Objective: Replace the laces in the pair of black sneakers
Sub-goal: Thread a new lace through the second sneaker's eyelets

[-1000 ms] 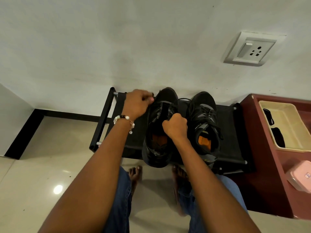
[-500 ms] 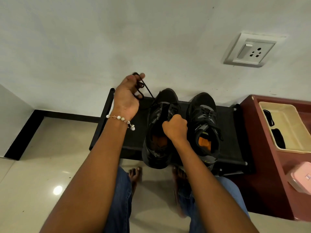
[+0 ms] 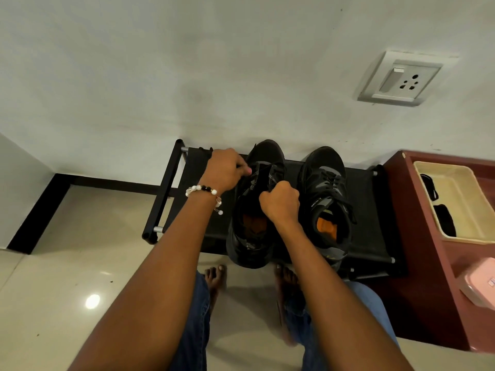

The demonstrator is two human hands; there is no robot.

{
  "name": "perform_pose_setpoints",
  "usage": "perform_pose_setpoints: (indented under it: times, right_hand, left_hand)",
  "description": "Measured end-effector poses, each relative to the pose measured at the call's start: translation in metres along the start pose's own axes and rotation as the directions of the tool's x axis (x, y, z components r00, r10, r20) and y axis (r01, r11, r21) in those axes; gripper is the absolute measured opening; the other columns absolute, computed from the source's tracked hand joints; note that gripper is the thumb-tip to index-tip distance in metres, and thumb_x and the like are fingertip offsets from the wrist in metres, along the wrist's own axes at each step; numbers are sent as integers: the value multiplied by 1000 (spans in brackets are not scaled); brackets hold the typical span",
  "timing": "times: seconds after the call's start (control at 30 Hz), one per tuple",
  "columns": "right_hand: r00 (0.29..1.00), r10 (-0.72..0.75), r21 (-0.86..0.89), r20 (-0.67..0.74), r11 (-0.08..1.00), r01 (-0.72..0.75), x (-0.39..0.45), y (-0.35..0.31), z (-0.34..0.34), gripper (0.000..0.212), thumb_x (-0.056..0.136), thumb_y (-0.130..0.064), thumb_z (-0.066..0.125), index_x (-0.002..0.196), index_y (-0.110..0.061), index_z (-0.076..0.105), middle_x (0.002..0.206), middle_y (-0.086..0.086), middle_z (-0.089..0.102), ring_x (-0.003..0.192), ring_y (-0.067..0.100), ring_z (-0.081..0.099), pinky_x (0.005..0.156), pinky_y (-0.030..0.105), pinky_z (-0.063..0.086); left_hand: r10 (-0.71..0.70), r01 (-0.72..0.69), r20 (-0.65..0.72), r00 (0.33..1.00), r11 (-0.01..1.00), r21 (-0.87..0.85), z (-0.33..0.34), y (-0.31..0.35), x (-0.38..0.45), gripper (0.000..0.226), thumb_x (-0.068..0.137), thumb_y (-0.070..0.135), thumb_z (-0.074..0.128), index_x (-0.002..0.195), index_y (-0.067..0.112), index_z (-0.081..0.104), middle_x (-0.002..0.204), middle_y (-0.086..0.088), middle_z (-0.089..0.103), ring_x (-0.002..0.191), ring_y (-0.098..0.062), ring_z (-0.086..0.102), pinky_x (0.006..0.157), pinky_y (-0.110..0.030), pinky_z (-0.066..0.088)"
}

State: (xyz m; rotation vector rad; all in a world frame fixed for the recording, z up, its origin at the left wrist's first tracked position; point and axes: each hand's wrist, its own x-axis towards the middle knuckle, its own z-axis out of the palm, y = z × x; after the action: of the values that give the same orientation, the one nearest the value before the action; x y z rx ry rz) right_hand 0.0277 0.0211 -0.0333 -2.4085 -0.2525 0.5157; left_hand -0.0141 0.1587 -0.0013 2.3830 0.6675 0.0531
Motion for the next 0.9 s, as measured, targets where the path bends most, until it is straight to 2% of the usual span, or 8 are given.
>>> perform_pose_setpoints:
  times: [0.17,0.27,0.33,0.4,0.53,0.63,0.77,0.9]
  right_hand:
    - [1000,16,46,-22,999,-15,-1,1,1,11,89,-14,56,91,-5,51,87,13,55,58,19,45,42,23,27]
    - [1000,20,34,-19,999,-19,-1,3,-2,17,91,-11,55,79,-7,43,73,4,44,54,16,40,42,24,27]
    - [1000,23,20,-19,1000,-22,0,4,-2,29,91,-10,55,71,-12,36,71,3,41,53,15,39,42,24,26]
    - [999,19,-3,-27,1000,-19,1,5,-1,34,91,-9,55,68,-15,31,71,3,40,53,15,37,42,23,25]
    - [998,-22,-54,-52,998,19,1,5,4,39,90,-6,56,65,-17,28,84,9,46,53,13,33,42,23,24]
    - [997,-33,-99,-63,995,26,2,6,7,40,90,-5,56,65,-17,26,88,11,45,54,15,34,42,23,23]
    - [998,-28,-87,-59,996,23,1,5,6,17,90,-5,56,85,-9,41,92,13,48,70,23,45,45,24,28]
    - [998,-20,-68,-55,998,16,3,4,9,18,89,-6,57,105,2,55,96,19,56,75,26,48,46,25,32]
  left_hand:
    - [-76,77,-12,997,982,171,2,-1,1,22,91,22,64,91,3,75,92,-15,70,85,-27,65,72,-30,46]
    - [-222,190,-63,973,926,-326,-7,-2,3,18,92,12,58,82,7,73,90,-1,70,85,-16,60,75,-26,47]
    - [-348,196,-46,936,628,-753,-19,-3,3,24,92,3,53,74,14,65,86,2,67,80,-13,57,63,-24,44]
    - [-397,110,-11,918,280,-954,-30,-7,0,27,94,-1,46,74,13,57,88,-2,67,78,-16,58,61,-24,44]
    - [-327,44,147,934,-301,-953,-33,-3,-7,25,97,4,36,78,11,51,75,-7,63,75,-25,66,89,-41,50]
    - [-318,0,176,932,-484,-875,-29,7,-8,25,98,7,31,77,11,45,64,-5,49,53,-16,42,81,-44,52]
    - [-388,51,240,890,-438,-897,-27,1,-7,25,97,14,33,73,15,41,58,0,43,45,-13,31,62,-28,42]
    - [-571,336,194,798,153,-929,-17,-15,-4,28,94,24,46,68,15,48,58,-2,51,41,-14,43,60,-31,50]
